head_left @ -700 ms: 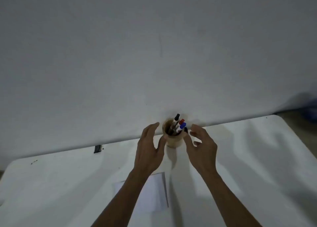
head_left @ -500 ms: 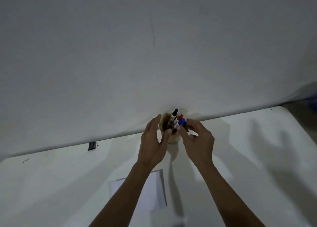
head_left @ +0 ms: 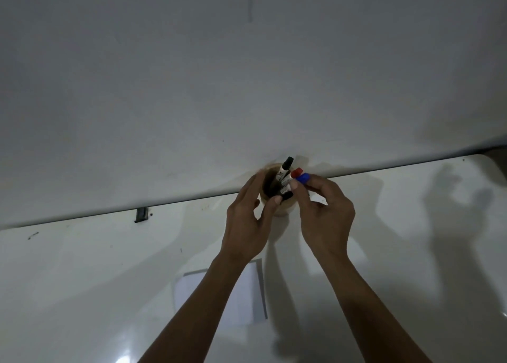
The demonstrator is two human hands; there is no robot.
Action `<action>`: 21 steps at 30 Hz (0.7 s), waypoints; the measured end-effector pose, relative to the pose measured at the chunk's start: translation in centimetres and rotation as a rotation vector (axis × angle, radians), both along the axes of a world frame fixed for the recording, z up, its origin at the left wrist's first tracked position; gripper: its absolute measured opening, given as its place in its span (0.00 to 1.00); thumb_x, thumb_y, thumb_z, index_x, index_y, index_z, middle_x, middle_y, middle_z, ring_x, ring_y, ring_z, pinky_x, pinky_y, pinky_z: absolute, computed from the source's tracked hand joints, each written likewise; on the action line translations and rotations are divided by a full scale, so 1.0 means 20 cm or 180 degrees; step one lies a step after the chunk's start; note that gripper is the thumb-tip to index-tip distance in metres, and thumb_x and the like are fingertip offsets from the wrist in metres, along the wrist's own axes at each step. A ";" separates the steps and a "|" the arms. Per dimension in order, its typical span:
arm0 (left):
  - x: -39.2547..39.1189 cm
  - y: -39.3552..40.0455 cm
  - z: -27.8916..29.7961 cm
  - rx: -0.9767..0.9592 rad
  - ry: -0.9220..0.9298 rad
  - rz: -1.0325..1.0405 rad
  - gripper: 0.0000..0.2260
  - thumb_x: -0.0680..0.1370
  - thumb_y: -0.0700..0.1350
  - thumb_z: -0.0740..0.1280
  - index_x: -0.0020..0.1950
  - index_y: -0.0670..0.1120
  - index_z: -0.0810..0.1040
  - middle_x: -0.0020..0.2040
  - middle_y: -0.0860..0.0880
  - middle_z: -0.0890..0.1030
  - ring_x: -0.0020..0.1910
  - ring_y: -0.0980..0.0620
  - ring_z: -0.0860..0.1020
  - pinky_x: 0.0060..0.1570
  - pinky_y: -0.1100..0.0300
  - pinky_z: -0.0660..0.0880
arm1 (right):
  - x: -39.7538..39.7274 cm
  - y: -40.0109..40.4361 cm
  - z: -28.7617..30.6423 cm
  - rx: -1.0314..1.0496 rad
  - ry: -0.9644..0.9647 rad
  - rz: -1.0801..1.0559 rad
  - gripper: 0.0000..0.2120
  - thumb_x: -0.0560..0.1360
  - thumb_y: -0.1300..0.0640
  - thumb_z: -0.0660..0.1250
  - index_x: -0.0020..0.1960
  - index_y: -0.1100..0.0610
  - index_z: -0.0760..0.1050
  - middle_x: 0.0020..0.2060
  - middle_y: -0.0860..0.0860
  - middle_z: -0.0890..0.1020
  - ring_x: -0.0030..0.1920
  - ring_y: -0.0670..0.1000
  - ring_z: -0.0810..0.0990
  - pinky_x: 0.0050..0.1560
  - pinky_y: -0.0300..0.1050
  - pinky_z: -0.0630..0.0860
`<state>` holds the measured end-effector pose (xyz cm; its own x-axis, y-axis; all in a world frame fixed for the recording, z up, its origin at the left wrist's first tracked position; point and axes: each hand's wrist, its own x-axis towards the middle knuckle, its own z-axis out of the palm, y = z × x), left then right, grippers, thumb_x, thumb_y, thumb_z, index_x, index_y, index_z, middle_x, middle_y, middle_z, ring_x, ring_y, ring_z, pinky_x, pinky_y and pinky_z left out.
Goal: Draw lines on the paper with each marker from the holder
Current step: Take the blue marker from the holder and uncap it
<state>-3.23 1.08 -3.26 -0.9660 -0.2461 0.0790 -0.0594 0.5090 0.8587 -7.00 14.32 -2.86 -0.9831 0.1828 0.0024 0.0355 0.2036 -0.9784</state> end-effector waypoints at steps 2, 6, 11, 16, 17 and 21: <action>0.00 0.00 0.00 0.0055 0.0015 -0.0033 0.22 0.81 0.47 0.66 0.74 0.58 0.66 0.69 0.64 0.73 0.67 0.65 0.72 0.59 0.69 0.75 | 0.01 0.01 0.04 -0.0128 -0.0022 -0.0108 0.06 0.76 0.56 0.76 0.52 0.53 0.83 0.47 0.48 0.86 0.50 0.42 0.83 0.42 0.36 0.80; 0.00 0.00 0.01 0.0258 -0.0004 -0.0019 0.22 0.81 0.46 0.67 0.73 0.58 0.68 0.67 0.66 0.74 0.66 0.68 0.72 0.58 0.71 0.74 | 0.03 0.05 0.20 -0.0457 0.0265 -0.0419 0.05 0.79 0.58 0.72 0.54 0.56 0.80 0.47 0.50 0.86 0.49 0.44 0.84 0.46 0.33 0.78; 0.05 0.00 0.03 0.0586 -0.0189 0.0369 0.21 0.80 0.52 0.66 0.74 0.56 0.69 0.69 0.57 0.75 0.67 0.61 0.74 0.60 0.62 0.78 | 0.10 0.07 0.40 -0.0746 0.1134 -0.0213 0.05 0.82 0.56 0.64 0.57 0.49 0.73 0.46 0.49 0.84 0.50 0.56 0.86 0.54 0.46 0.80; 0.24 -0.09 0.21 0.0940 -0.0063 0.0787 0.16 0.80 0.54 0.65 0.67 0.52 0.78 0.61 0.56 0.81 0.60 0.65 0.78 0.50 0.68 0.78 | 0.28 -0.02 0.36 -0.0359 0.0253 0.0608 0.10 0.77 0.51 0.73 0.55 0.41 0.78 0.40 0.43 0.83 0.38 0.51 0.82 0.41 0.43 0.78; 0.30 -0.13 0.24 0.1047 -0.0073 0.0753 0.16 0.81 0.55 0.64 0.65 0.52 0.79 0.59 0.55 0.83 0.60 0.62 0.79 0.51 0.64 0.79 | 0.33 -0.05 0.33 -0.0305 0.0001 0.0802 0.13 0.75 0.53 0.76 0.56 0.45 0.78 0.40 0.44 0.83 0.38 0.50 0.82 0.41 0.44 0.78; 0.57 -0.28 0.35 0.1072 -0.0213 0.0507 0.10 0.79 0.50 0.68 0.58 0.50 0.84 0.52 0.54 0.87 0.54 0.57 0.83 0.50 0.61 0.80 | 0.55 -0.19 0.29 -0.0128 -0.0638 0.1304 0.17 0.68 0.56 0.81 0.51 0.49 0.76 0.40 0.44 0.84 0.39 0.45 0.83 0.45 0.47 0.83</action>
<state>8.08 -4.60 3.68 -0.9138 -0.3952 -0.0940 -0.1768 0.1787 0.9679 4.05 10.49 2.91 -0.9547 -0.2252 -0.1944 0.1493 0.2024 -0.9678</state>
